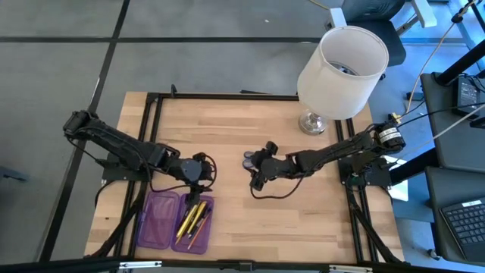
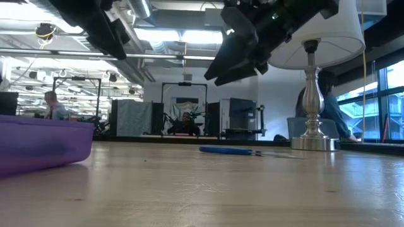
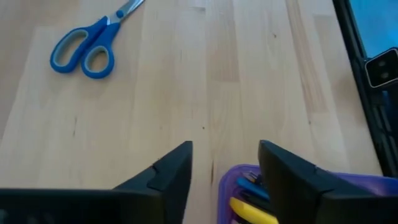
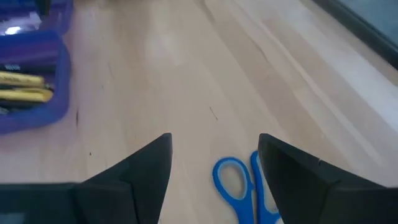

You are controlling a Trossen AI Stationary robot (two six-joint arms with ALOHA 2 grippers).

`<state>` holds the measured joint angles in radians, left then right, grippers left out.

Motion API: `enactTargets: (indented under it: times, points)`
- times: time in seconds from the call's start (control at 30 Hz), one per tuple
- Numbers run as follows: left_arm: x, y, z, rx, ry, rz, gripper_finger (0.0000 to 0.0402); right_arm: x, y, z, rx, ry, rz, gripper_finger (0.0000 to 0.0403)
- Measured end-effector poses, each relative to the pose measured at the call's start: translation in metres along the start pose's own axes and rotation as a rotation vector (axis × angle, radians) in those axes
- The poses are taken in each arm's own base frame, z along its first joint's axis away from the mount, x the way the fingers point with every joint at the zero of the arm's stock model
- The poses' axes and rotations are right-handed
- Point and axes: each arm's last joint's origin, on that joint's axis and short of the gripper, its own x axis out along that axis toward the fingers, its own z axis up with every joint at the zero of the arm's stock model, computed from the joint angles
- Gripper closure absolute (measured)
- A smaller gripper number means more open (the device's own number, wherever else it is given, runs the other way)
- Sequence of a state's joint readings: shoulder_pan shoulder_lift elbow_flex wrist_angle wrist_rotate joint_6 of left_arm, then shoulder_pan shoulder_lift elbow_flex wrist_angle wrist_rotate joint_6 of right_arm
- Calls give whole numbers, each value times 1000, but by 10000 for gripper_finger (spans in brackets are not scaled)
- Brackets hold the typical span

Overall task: Pick & place school supplies into a supply box
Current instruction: Put the blue scissors into the violet box

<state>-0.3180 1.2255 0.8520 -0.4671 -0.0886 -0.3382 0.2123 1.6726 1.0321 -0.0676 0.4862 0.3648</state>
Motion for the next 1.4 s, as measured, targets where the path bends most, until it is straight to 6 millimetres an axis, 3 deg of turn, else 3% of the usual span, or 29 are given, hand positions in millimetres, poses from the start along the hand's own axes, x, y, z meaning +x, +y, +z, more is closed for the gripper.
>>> enactTargets:
  times: [0.13,0.3,0.6,0.87,1.17,1.4]
  points:
    - [0,1,0,-3,6,-4,200,0,-3,-8,56,76,-33,160]
    - [0,3,1,37,5,-22,199,-4,-10,-24,197,220,-126,160]
    - [10,54,25,101,-91,-5,201,-17,-1,-43,166,329,-167,160]
    - [56,93,47,276,-189,-25,201,-30,18,-53,182,313,-134,160]
    - [126,126,72,382,-48,17,201,-36,27,-58,241,342,-101,160]
    - [160,148,68,390,75,16,201,-44,35,-64,254,371,-78,160]
